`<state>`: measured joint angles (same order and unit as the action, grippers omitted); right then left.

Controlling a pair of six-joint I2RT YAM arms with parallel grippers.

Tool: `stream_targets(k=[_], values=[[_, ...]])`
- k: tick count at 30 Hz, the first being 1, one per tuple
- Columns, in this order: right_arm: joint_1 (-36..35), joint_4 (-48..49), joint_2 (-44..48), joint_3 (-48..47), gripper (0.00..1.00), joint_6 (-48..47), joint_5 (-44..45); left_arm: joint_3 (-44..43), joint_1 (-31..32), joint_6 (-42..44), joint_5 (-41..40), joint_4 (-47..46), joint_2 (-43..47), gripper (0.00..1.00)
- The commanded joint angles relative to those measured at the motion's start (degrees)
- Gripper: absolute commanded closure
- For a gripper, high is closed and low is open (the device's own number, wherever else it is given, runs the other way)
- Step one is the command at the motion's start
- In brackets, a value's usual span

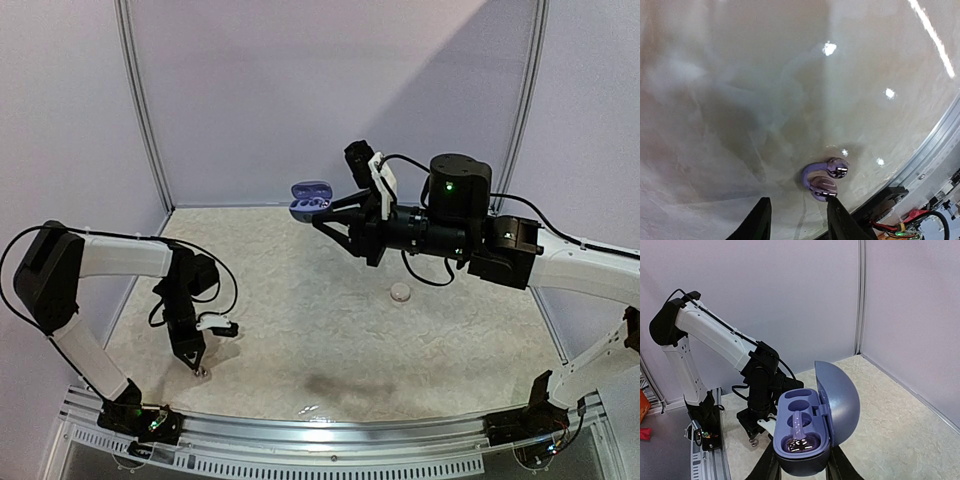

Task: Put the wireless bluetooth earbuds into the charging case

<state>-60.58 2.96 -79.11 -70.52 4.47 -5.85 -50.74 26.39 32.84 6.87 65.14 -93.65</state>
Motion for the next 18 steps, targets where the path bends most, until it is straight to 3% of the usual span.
stream_targets(k=[1,18], values=[[0.3,0.0,0.7,0.5,1.00,0.8,0.7,0.9,1.7,0.5,1.0,-1.9,1.0,0.60],[0.3,0.0,1.0,0.7,1.00,0.8,1.1,4.4,5.2,0.4,-0.5,-6.2,2.3,0.62]])
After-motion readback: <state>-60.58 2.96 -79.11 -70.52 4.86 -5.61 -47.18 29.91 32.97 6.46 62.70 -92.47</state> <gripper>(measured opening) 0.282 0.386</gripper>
